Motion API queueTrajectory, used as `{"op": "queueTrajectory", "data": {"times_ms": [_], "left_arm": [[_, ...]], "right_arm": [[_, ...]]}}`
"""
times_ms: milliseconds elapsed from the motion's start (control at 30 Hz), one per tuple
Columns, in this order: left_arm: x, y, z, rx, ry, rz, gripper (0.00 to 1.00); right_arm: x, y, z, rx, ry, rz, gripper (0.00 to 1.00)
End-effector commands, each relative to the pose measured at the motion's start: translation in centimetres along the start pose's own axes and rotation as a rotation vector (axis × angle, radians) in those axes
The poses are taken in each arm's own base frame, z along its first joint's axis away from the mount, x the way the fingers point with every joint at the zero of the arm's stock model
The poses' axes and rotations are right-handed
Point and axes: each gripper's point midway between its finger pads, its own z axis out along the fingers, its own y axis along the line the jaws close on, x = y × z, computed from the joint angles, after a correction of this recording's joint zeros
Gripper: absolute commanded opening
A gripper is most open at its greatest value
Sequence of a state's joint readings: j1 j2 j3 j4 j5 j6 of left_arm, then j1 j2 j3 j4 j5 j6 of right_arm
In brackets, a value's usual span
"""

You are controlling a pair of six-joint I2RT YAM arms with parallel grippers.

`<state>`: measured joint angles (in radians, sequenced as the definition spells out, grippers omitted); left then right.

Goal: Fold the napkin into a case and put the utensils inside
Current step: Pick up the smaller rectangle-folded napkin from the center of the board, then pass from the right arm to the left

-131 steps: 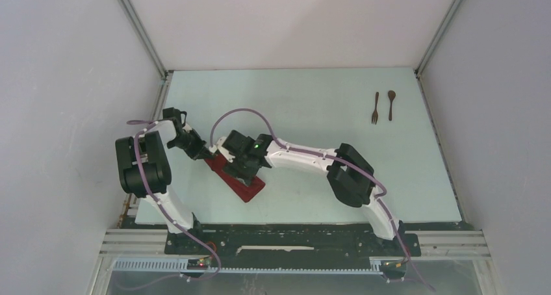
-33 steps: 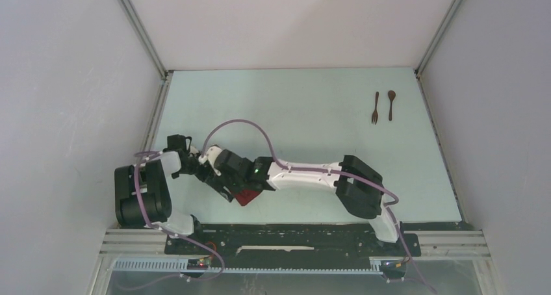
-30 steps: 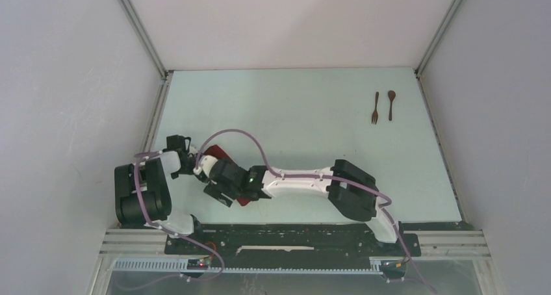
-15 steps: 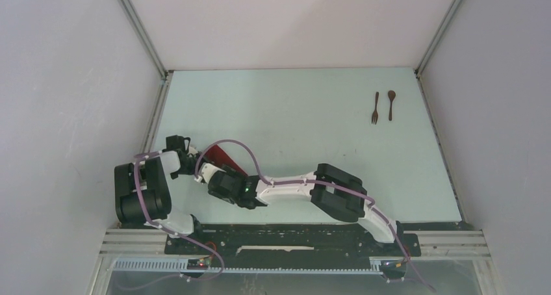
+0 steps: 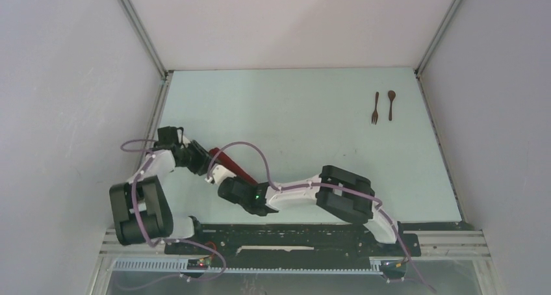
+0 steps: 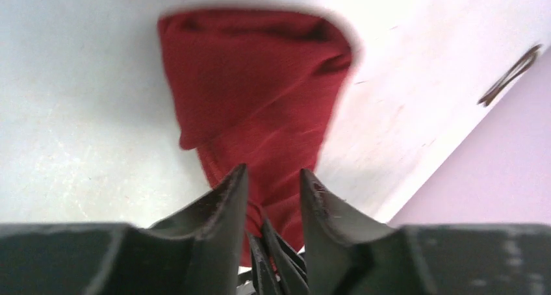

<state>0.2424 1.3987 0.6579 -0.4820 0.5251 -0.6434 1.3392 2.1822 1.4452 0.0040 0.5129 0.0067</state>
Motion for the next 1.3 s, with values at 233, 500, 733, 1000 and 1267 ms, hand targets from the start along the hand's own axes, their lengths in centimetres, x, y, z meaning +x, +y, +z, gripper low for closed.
{"op": "queueTrajectory", "data": {"times_ms": [233,500,733,1000,1267], "left_arm": [[-2.4,-10.1,-10.2,0.193,-0.367,0.538,0.78],[7.7,-14.4,-10.1,0.347,-0.357,1.172,0.73],[18.2,-13.2,-9.0,0.596,-0.094,1.668,0.79],[18.9,-10.8,-3.8,0.335,0.012,1.942,0.79],[20.5,-12.4,-2.7,0.41,0.07,1.989,0.8]], "right_arm": [[-0.8,-1.3,-9.8,-0.748,0.177,0.44,0.0],[2.7,-4.9,-12.9,-1.005,0.293,0.659,0.0],[3.3,-7.6,-14.4,-1.081,0.243,0.743,0.0],[2.9,-9.6,-15.4,-1.074,0.166,0.764,0.0],[2.9,-9.7,-16.0,-1.092,0.147,0.752,0.0]]}}
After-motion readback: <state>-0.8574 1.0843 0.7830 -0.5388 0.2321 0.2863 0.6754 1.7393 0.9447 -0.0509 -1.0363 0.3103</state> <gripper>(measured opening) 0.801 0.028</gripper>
